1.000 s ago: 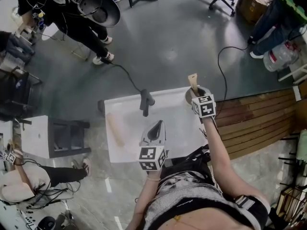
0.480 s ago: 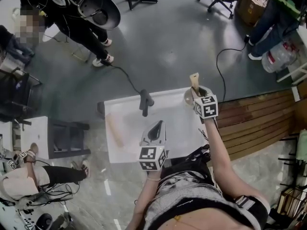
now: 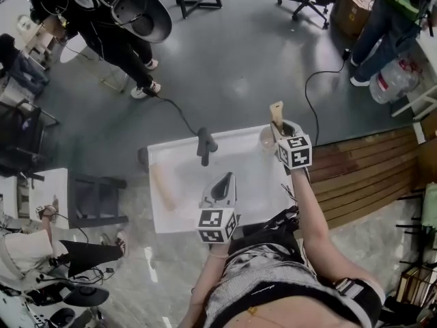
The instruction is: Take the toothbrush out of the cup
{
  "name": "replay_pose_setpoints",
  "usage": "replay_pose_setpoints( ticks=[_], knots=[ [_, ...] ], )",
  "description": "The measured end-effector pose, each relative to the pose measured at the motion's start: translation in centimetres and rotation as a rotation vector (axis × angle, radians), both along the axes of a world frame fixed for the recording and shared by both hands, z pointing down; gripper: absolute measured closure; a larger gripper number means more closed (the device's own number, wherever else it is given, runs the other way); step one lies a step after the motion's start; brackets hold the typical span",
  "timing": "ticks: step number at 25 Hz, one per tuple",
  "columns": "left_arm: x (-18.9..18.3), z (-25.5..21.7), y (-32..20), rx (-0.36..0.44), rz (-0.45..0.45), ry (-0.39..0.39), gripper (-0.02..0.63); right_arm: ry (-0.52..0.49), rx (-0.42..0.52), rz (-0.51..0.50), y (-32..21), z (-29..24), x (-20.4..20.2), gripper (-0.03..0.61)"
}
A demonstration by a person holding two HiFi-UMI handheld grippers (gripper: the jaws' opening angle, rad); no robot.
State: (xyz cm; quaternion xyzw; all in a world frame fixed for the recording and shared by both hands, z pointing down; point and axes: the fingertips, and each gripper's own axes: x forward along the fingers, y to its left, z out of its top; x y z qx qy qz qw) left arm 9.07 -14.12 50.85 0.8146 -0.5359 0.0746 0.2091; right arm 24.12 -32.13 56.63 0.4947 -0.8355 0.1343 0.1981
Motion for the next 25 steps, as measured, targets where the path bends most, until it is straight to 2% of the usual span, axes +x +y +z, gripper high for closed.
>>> replay_pose_setpoints(
  ticks=[25],
  knots=[
    [0.4,-1.2,1.2,0.033,0.009,-0.002,0.614,-0.027,0.106,-0.033,2.0,-6.3,-1.2,0.468]
  ],
)
